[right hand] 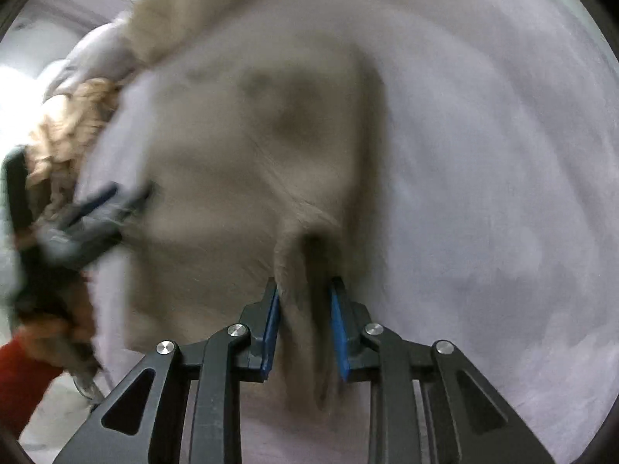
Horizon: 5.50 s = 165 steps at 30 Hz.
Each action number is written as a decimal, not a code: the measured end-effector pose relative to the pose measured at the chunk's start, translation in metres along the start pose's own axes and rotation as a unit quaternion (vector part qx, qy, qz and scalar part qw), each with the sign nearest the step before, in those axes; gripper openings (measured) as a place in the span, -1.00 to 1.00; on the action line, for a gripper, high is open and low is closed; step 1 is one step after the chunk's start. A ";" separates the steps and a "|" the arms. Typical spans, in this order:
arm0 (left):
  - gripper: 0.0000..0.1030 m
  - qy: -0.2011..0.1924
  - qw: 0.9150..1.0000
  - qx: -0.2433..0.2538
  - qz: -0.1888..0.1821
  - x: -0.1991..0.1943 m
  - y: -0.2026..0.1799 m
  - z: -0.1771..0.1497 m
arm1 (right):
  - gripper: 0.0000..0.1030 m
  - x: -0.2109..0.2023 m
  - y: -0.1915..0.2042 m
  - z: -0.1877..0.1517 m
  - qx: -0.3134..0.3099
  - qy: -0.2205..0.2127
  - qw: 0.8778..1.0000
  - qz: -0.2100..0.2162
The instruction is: Fold small clothes
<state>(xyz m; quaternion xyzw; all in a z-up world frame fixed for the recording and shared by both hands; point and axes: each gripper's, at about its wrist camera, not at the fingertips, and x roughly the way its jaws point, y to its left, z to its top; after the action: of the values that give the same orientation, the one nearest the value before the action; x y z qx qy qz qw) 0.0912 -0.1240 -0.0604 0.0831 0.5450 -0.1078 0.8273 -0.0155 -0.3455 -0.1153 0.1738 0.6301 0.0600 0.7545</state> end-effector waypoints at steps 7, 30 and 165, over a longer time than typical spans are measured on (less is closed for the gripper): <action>0.62 0.023 1.000 0.008 0.008 -0.020 0.001 -0.007 | -0.39 -0.021 -0.042 -0.035 0.106 -0.012 0.993 0.041; 0.62 0.126 0.991 -0.034 -0.036 -0.089 -0.004 -0.078 | 0.56 -0.047 -0.001 -0.078 0.146 0.017 0.988 0.053; -0.04 0.127 0.948 -0.132 -0.261 0.051 -0.010 -0.010 | -0.38 0.033 -0.051 0.114 0.090 0.038 0.943 0.317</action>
<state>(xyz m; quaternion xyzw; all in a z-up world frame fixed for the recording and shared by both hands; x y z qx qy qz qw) 0.0997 -0.1358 -0.1117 -0.1591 0.6573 -0.2359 0.6978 0.0955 -0.4038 -0.1464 0.4297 0.5732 0.2457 0.6531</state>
